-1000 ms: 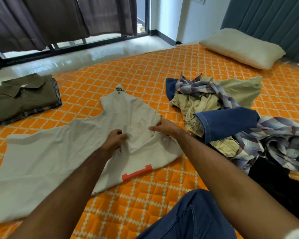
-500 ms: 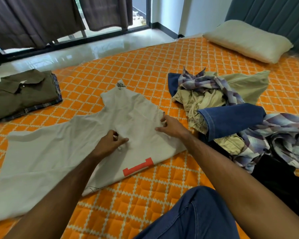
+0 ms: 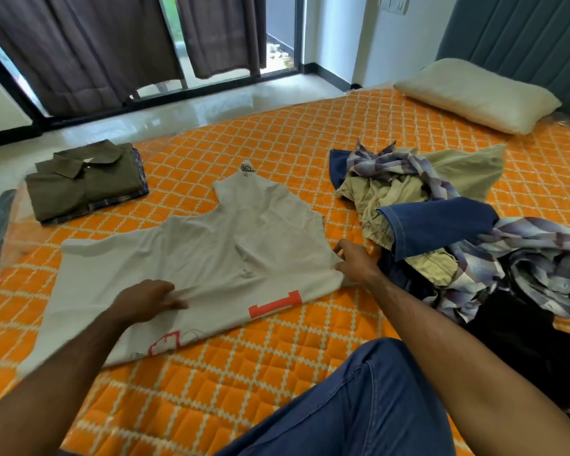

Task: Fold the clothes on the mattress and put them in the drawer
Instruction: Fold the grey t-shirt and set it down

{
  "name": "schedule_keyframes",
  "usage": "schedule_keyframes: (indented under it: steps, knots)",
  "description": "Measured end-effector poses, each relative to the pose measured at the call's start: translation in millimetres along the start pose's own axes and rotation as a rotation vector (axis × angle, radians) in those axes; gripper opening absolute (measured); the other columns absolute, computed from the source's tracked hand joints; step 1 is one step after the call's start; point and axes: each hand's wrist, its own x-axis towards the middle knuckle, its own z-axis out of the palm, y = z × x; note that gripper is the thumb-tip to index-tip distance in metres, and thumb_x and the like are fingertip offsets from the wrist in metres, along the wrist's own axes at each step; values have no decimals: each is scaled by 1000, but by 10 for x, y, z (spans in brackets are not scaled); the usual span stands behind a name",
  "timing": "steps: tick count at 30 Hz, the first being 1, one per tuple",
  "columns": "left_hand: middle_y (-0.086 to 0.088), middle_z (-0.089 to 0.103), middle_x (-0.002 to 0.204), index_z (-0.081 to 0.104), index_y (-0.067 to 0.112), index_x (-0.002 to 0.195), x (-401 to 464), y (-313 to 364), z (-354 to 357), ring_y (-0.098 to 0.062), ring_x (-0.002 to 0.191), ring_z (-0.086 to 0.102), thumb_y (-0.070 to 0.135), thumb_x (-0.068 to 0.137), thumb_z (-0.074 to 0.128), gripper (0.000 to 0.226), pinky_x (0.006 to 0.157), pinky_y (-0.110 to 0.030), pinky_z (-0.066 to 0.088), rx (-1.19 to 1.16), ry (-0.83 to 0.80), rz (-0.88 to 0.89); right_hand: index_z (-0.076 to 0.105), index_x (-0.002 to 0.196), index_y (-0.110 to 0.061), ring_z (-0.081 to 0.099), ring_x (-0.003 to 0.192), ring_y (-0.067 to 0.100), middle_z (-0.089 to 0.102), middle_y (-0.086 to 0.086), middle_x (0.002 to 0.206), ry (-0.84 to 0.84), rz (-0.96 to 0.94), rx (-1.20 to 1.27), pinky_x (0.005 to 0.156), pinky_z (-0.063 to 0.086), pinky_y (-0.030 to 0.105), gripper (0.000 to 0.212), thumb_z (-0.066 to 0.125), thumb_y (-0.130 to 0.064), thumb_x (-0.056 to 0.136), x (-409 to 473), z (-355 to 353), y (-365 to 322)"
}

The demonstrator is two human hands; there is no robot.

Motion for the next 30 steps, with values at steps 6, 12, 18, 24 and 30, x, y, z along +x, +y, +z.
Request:
schedule_keyframes:
  steps: [6, 12, 18, 24, 30]
  knots:
    - [8, 57, 71, 54, 22, 77, -250, -349, 0, -8, 67, 53, 60, 99, 44, 45, 65, -34, 39, 169, 149, -27, 51, 127, -18, 54, 115, 31, 52, 8, 129, 220, -18, -270, 93, 50, 45, 38, 58, -7, 91, -114, 182, -149]
    - [15, 53, 82, 51, 33, 88, -275, -539, -83, -5, 81, 52, 80, 87, 21, 56, 83, -39, 39, 329, 118, 66, 52, 135, -22, 47, 118, 32, 48, 6, 133, 86, -564, -502, 93, 37, 44, 48, 60, -18, 88, -410, 578, -762]
    - [8, 41, 136, 53, 34, 121, -395, -964, -240, -19, 133, 38, 84, 88, 26, 66, 116, -58, 14, 623, -90, 3, 41, 151, -20, 40, 136, 27, 39, 5, 155, -92, -857, -480, 107, 40, 42, 57, 50, -44, 100, -475, 1283, -1287]
    - [5, 53, 128, 63, 32, 113, -620, -1633, -314, -20, 121, 49, 80, 88, 37, 60, 103, -48, 35, 388, -34, -97, 5, 164, -27, -6, 156, 13, -4, -5, 171, -240, -893, -487, 127, -2, 36, 69, 26, -59, 106, -554, 1748, -1772]
    - [0, 66, 84, 67, 18, 87, -989, -2001, -320, -19, 78, 61, 60, 76, 72, 44, 61, -31, 44, -494, 144, -240, 18, 161, -26, 14, 154, 21, 19, 1, 167, -150, -723, -449, 126, 5, 45, 70, 26, -63, 103, -478, 2042, -2014]
